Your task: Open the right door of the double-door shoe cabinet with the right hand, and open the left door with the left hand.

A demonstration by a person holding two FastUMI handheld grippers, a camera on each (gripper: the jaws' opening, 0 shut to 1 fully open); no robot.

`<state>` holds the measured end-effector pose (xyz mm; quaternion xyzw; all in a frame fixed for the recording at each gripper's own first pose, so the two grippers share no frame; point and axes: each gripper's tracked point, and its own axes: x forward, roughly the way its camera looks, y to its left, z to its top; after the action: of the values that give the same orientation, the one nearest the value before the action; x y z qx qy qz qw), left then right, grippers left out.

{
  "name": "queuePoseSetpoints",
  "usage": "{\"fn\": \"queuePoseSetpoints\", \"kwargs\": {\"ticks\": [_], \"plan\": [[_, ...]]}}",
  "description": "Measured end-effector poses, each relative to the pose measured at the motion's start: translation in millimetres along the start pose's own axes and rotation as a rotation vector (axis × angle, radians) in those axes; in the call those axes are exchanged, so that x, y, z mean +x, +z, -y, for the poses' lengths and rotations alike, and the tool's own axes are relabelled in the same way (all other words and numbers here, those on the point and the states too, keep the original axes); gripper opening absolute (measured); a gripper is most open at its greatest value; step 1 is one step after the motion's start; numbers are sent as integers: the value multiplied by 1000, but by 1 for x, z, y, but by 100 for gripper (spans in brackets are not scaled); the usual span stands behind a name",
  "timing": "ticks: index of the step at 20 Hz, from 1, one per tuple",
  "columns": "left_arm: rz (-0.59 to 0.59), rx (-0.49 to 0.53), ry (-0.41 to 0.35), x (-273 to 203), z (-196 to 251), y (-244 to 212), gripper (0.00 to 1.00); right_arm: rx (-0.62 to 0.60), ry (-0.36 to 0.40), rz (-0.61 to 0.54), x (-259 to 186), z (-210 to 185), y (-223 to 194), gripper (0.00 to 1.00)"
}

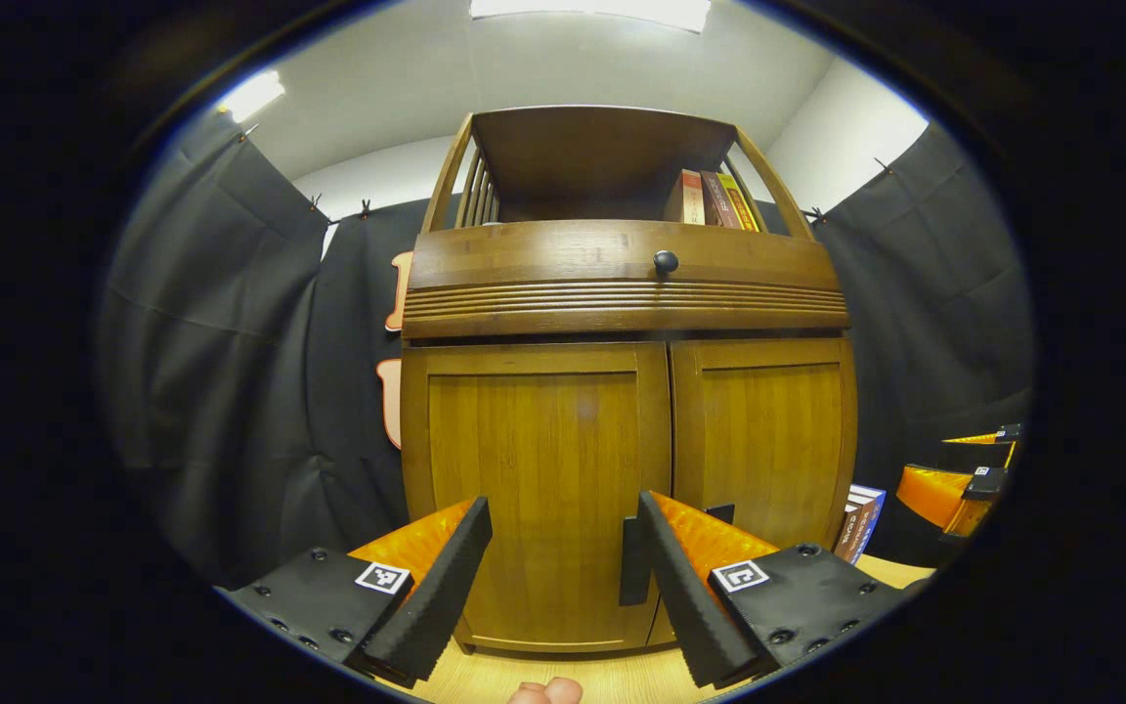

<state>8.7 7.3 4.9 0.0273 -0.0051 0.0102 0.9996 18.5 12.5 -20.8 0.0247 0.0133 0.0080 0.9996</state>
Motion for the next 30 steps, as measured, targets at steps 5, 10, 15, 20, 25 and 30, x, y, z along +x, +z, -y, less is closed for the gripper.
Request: {"fn": "queuePoseSetpoints", "kwargs": {"ticks": [5,10,15,20,25,30], "plan": [[-2,2,21,-2,-8,-1,95,-11,22,-2,3,-9,-3,94],[-13,0,30,-2,-11,-4,98,-6,42,-14,8,-18,-6,94],[-6,-9,34,-1,-11,-3,96,-25,69,-23,16,-29,-10,94],[-13,-16,44,-3,-14,-4,96,-44,117,-5,37,-50,-5,94],[-2,-5,52,-12,-23,0,97,-61,188,-30,77,-79,-28,94],[11,-5,79,-25,-35,6,96,-96,213,-59,116,-107,-57,94]]}}
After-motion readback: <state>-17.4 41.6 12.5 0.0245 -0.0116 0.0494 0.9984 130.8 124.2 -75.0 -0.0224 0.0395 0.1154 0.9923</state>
